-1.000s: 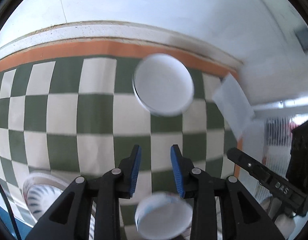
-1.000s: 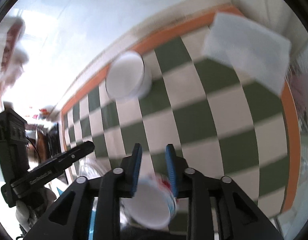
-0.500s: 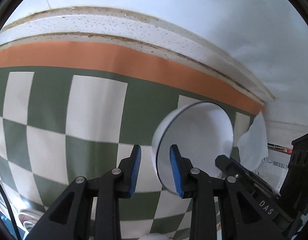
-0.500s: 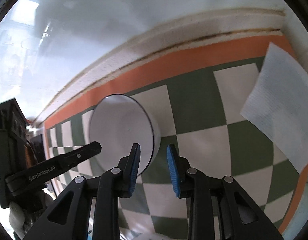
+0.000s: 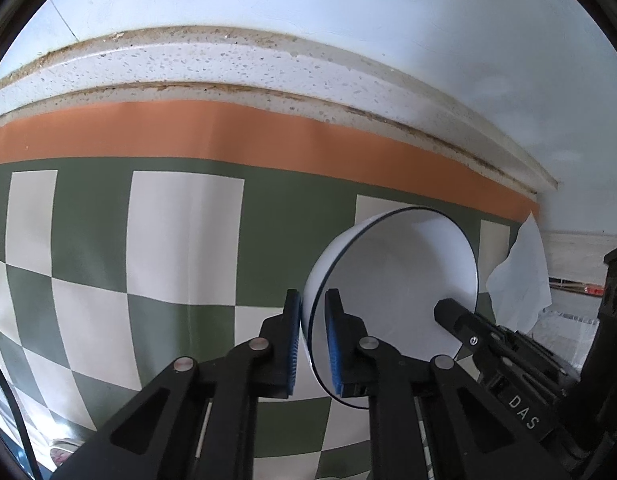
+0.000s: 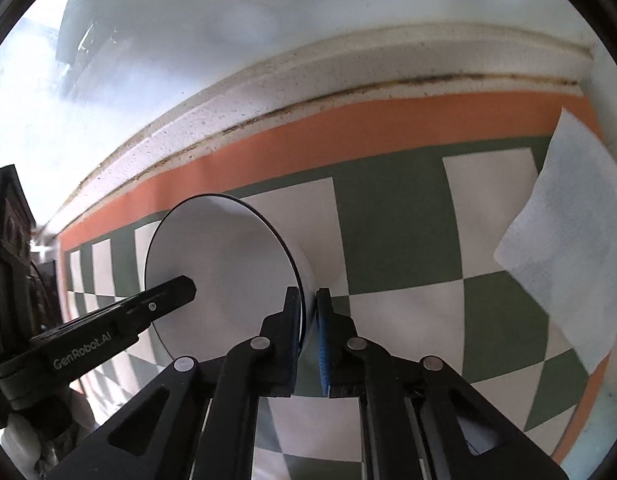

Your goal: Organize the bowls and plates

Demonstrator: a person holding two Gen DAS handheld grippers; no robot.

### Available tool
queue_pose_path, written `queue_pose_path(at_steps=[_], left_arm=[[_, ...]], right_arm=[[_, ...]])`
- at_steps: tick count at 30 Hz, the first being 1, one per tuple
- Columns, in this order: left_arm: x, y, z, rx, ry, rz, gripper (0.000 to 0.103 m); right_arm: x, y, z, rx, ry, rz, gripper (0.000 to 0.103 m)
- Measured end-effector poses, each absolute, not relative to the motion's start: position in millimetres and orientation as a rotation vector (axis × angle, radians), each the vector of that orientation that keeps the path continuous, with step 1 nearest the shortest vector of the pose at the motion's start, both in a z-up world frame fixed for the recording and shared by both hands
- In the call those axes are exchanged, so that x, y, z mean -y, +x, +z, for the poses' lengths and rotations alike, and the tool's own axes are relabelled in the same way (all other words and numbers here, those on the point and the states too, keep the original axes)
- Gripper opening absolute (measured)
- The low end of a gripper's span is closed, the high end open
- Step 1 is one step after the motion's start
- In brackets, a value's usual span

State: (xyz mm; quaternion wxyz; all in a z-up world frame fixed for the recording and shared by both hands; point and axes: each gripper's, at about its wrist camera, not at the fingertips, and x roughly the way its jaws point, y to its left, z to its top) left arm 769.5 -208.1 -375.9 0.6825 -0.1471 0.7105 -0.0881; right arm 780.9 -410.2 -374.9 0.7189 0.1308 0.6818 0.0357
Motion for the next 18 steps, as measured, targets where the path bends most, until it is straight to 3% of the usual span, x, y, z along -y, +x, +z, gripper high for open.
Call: queue_pose_path(at_steps=[18], left_arm=[[200, 723, -318, -1.507, -0.255, -0.242, 0.010]], right_arm=[[403, 730, -321, -1.443, 0.305, 0.122, 0.009]])
